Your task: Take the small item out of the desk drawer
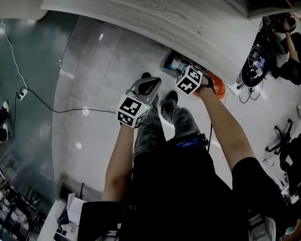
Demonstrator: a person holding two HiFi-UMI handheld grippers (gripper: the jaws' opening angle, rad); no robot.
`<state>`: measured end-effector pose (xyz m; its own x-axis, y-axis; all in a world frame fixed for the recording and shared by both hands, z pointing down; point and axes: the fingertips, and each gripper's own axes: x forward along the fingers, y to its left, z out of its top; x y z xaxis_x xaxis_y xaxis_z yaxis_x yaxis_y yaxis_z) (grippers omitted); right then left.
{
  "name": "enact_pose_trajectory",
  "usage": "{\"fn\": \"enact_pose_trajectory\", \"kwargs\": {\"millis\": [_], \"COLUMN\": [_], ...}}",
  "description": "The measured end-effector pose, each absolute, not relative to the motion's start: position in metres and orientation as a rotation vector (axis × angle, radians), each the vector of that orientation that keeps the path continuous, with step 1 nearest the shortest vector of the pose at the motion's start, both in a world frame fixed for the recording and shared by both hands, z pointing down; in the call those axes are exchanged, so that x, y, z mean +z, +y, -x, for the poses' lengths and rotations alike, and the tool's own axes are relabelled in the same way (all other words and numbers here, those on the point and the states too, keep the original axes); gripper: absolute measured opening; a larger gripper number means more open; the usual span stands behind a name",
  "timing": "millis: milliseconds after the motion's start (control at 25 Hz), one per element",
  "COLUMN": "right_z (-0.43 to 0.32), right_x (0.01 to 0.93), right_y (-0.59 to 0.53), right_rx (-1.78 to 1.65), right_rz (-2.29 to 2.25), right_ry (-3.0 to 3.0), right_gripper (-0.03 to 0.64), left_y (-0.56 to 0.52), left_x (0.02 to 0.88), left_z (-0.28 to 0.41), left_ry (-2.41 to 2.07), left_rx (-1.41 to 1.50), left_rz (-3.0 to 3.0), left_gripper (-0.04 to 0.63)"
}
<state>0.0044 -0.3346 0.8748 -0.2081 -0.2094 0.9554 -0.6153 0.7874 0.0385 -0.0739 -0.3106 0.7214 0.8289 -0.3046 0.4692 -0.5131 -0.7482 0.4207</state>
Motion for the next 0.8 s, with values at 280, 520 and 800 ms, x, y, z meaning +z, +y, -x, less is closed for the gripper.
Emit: {"fn": "enact_pose_trajectory", "kwargs": {"millis": [280, 520, 800], "right_z": [-0.005, -0.005, -0.007], "right_x": [0.889, 0.883, 0.862], "right_y": [-0.335, -0.335, -0.328], "right_rx": [0.403, 0.415, 0.431], "right_rz": [-0.606, -0.613, -0.647], "right_ry": [-1.745, -1.755, -1.783], "right_gripper": [0.187, 0.173, 0.173], "left_y": [-0.311, -0.310, -0.307], "left_x": [0.723, 0.722, 0.711], "left_z": [0.081, 0.085, 0.082], "left_ry": [-0.620, -0.628, -0.619], "left_rx": [0.503, 0.507, 0.513], "left_rz": [-2.447, -2.442, -2.451], "left_gripper": [0.001, 0.002, 0.001]}}
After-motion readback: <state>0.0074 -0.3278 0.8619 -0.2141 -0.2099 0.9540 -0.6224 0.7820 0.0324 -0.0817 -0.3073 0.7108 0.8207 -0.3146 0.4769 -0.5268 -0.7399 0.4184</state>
